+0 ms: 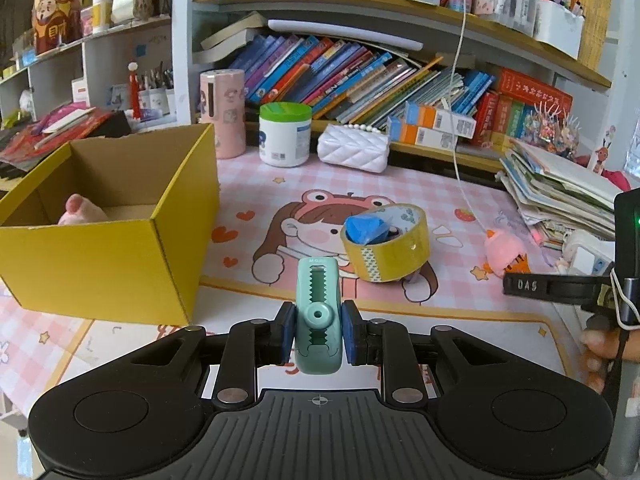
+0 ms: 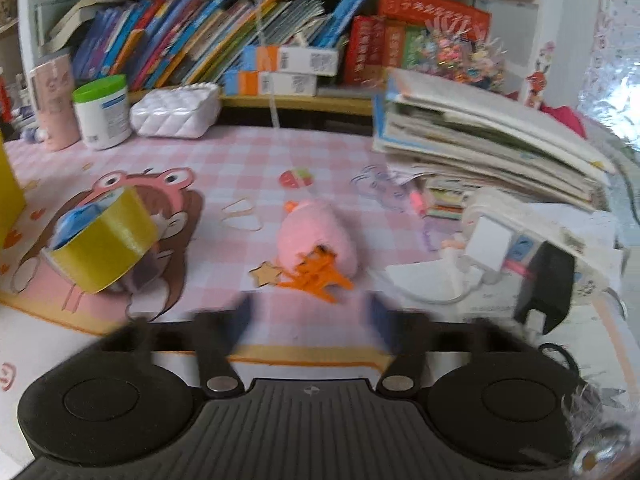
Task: Organize objects
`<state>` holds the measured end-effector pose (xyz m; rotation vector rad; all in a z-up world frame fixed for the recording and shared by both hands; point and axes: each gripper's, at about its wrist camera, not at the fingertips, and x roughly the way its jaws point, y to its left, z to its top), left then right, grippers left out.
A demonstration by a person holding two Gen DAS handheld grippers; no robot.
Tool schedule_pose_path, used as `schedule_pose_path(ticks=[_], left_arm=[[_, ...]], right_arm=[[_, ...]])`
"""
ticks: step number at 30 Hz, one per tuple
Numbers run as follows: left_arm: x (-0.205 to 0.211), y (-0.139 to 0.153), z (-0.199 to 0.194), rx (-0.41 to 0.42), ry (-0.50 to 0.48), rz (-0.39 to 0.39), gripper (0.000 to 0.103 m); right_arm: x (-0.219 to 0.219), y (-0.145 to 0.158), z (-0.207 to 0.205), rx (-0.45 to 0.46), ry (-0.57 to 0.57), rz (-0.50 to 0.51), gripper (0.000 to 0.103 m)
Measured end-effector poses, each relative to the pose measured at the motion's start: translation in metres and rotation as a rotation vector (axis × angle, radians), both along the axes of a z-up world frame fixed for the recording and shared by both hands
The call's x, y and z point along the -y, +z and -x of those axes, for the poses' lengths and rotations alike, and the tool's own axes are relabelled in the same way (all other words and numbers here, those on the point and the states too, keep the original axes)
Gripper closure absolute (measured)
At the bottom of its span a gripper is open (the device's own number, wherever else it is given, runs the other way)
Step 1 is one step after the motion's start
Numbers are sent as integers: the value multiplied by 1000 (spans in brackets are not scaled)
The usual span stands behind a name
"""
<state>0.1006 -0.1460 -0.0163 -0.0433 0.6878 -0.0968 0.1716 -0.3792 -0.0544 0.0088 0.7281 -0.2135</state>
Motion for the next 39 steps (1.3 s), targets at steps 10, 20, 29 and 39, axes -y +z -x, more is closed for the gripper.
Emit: schedule_pose_path(ticks=[10, 20, 29, 39], left_arm=[[-6, -3, -1, -26, 36, -36, 80], [-9, -6, -3, -36, 59, -40, 80], [-10, -7, -2, -32, 34, -20, 80], [-37, -1, 20, 0, 8, -11, 80]], right_arm=[[-1, -16, -49, -19, 64, 87, 15], [14, -33, -90, -86, 21, 78, 53], [-11, 11, -20, -46, -18, -8, 53], [-86, 49, 57, -30, -6, -46, 53]])
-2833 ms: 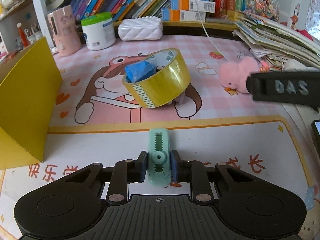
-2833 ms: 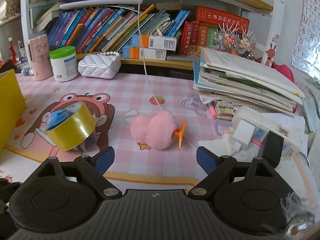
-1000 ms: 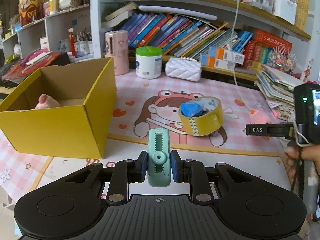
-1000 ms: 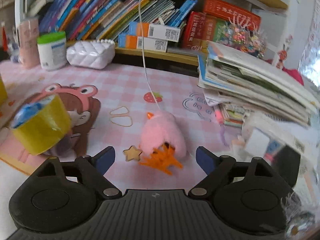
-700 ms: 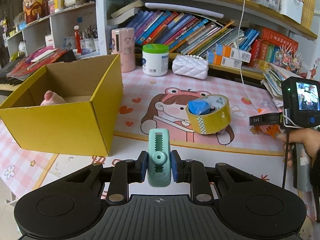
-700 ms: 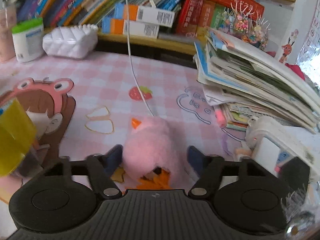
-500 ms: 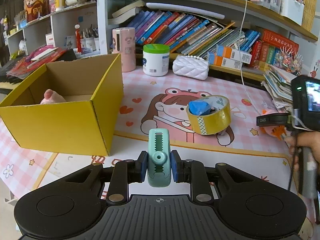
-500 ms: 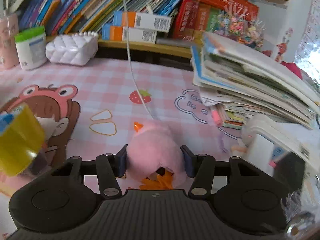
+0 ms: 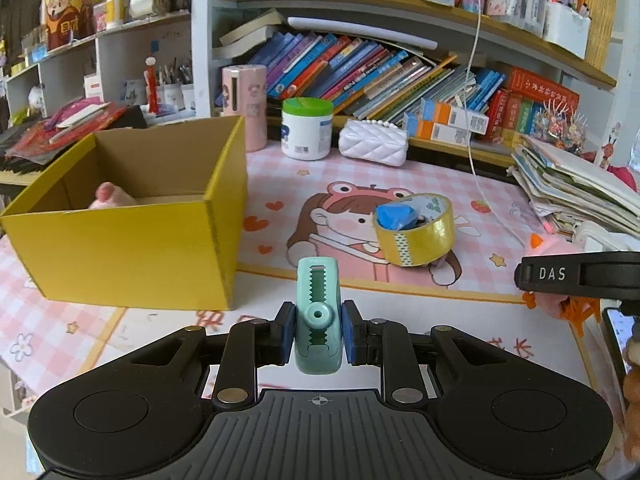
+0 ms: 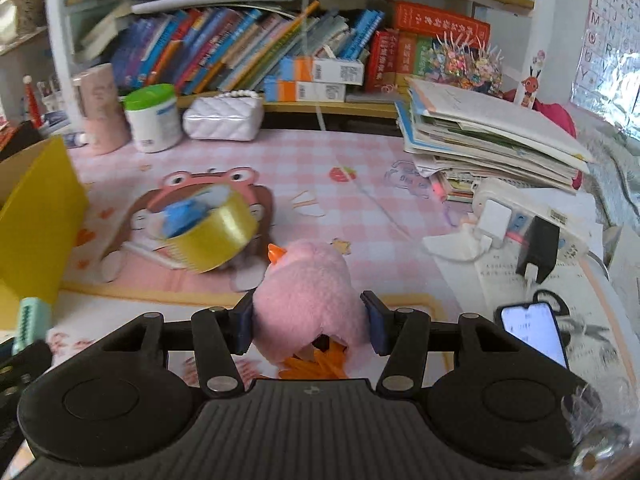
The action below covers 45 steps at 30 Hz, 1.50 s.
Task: Organize objects
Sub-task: 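Carry the chick plush and green clip over the yellow box with both tools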
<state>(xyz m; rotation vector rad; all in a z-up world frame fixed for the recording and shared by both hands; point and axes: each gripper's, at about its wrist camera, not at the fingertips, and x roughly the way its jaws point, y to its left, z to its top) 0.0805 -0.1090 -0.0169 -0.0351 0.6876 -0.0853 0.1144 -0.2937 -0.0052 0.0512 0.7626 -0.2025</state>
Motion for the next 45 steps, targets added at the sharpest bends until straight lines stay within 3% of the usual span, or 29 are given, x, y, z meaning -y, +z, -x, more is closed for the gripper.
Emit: schedule_pose_path(ticks=[9, 21, 32, 45], left_arm=[[-65, 11, 33, 20, 54, 0, 80], [-147, 6, 67, 0, 150, -35, 80], [-196, 6, 87, 19, 167, -76, 80], [-232, 19, 98, 77, 216, -62, 80]], right_arm=[[-86, 11, 30, 4, 71, 57, 52], [-185, -8, 70, -39, 166, 89, 52], [-245, -13, 86, -33, 204, 78, 52], [-294, -3, 90, -9, 285, 106, 52]])
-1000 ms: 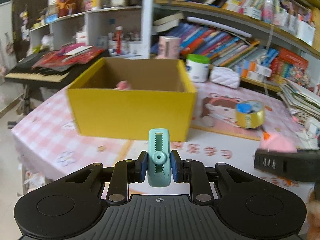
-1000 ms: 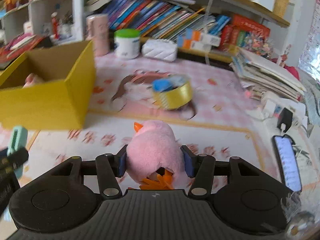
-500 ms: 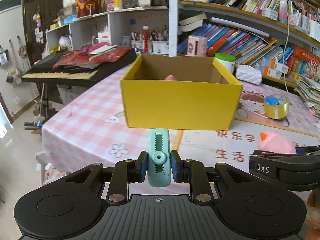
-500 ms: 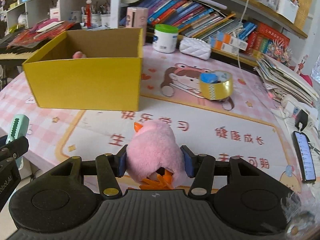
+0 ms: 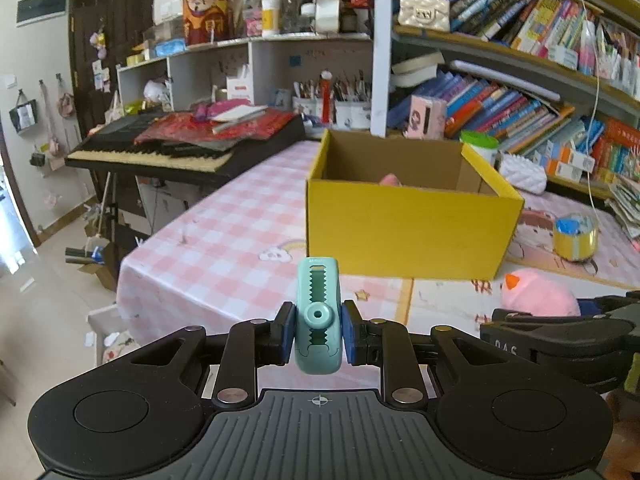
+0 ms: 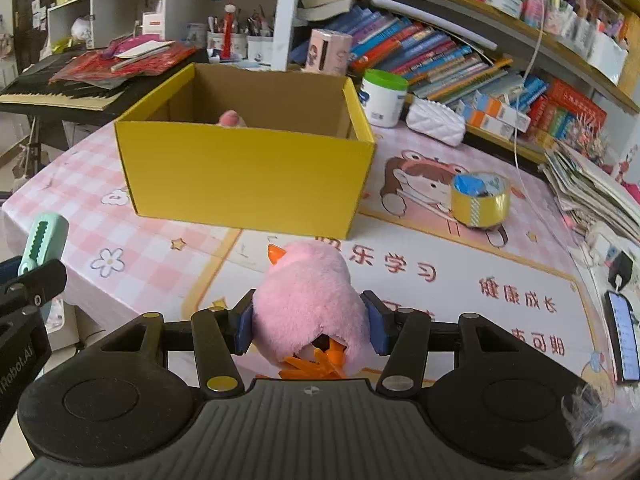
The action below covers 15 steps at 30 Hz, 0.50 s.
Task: Organize objects
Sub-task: 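Carry the chick plush and green clip over the yellow box with both tools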
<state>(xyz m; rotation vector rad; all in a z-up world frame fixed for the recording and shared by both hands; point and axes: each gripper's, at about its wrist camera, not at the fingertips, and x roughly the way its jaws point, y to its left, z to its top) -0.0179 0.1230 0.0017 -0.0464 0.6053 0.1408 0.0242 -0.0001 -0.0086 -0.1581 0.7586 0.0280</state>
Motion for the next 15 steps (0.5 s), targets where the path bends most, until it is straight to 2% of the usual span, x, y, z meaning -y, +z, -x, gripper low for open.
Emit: schedule_pose_path(ticks=[8, 15], left_arm=[[-4, 26, -22, 93, 0, 14, 80], [0, 46, -64, 164, -7, -10, 80]], right_arm=[[-6, 28, -17, 121, 33, -6, 52], [-6, 56, -61, 204, 50, -34, 52]])
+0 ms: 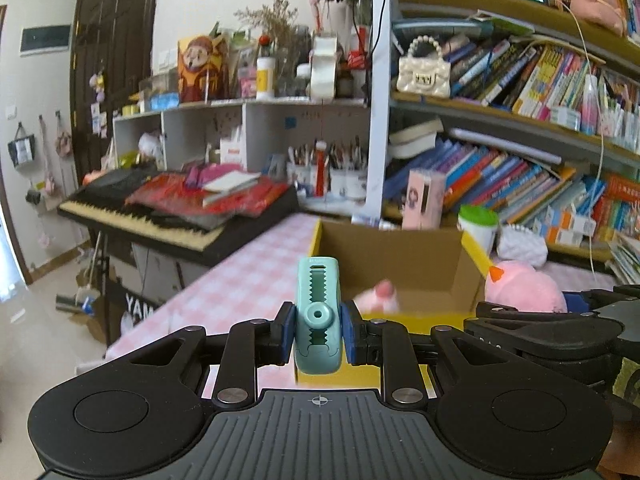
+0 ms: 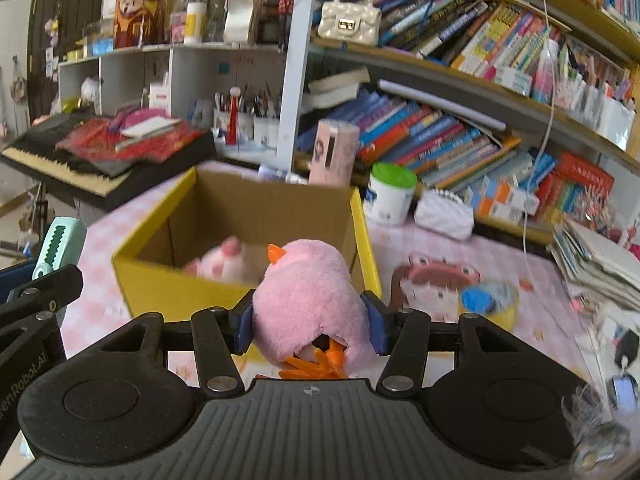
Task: Organize objects
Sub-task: 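Carry the chick plush and green clip over the yellow box with both tools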
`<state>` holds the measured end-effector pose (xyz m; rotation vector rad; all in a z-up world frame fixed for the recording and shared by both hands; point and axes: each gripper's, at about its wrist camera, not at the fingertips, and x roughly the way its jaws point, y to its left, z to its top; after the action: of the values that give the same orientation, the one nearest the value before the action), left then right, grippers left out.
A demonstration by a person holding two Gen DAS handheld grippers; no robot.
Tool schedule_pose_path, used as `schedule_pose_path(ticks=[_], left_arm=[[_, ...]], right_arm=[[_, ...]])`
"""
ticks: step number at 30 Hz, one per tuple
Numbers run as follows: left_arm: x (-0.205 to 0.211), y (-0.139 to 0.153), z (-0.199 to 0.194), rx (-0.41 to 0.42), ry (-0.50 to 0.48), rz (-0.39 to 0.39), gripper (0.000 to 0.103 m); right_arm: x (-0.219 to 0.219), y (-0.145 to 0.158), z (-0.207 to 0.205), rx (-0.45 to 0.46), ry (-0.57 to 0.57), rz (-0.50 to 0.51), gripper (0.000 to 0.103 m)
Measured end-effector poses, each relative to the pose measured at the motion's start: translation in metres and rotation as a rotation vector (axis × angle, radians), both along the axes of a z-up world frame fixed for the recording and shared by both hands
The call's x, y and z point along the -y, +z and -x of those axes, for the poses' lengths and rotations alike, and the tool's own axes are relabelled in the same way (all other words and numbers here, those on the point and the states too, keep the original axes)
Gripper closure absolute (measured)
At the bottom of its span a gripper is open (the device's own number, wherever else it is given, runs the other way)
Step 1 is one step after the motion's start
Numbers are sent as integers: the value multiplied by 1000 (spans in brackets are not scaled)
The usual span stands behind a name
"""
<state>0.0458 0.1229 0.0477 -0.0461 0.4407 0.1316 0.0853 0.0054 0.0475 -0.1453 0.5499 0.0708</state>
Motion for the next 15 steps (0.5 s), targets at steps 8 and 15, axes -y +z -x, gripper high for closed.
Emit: schedule_pose_path(ticks=[8, 15], left_arm=[[4, 6, -53, 25, 14, -21, 80], [10, -9, -93, -28, 11, -34, 80]], right_arm=[[2, 8, -65, 17, 34, 12, 52], [-1, -5, -113, -17, 93, 70, 52]])
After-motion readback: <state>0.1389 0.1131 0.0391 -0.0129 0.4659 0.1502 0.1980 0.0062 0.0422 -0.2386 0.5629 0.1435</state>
